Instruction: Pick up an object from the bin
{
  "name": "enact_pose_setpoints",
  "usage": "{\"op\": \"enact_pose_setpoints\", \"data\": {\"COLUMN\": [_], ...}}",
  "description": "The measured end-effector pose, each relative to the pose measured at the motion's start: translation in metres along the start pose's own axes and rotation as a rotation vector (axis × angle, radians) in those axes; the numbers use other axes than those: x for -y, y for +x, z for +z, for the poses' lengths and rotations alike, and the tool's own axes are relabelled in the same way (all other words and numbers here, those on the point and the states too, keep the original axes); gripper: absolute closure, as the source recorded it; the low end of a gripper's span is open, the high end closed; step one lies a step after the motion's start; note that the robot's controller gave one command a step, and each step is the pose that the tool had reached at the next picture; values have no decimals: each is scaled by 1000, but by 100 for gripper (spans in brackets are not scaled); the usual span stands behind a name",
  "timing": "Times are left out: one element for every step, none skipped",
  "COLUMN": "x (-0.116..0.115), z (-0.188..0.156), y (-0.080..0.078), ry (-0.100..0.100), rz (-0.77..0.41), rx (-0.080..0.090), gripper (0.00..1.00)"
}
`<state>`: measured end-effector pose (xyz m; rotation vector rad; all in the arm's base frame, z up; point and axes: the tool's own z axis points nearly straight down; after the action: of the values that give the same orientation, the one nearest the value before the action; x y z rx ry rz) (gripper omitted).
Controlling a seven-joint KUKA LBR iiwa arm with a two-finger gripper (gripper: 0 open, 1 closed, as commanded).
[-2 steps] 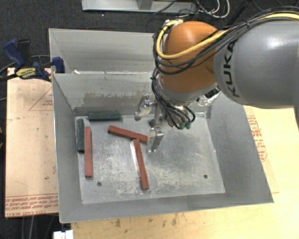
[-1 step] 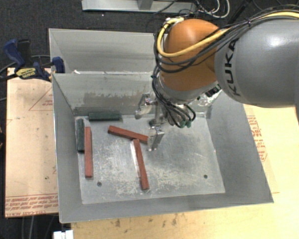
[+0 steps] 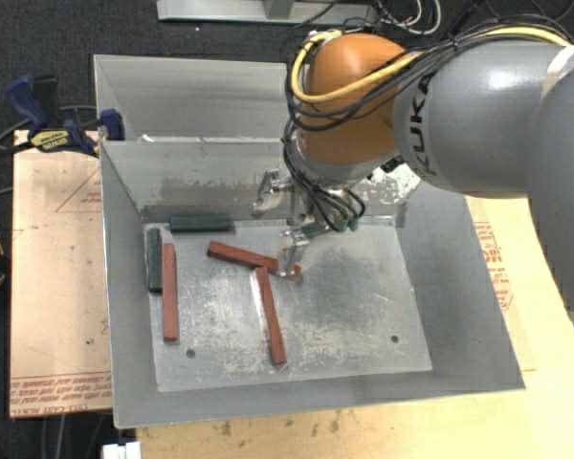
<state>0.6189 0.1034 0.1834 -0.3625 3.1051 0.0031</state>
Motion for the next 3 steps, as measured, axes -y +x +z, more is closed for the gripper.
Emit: {"op": "enact_pose_setpoints", "data": {"x": [0,0,1], "z": [93,93,61], "y": [-14,-14,-23], "ry": [-2,-2,-1], "rz": [-46,-46,-54], "rx": [1,1,-12], "gripper": [100,100,100]}}
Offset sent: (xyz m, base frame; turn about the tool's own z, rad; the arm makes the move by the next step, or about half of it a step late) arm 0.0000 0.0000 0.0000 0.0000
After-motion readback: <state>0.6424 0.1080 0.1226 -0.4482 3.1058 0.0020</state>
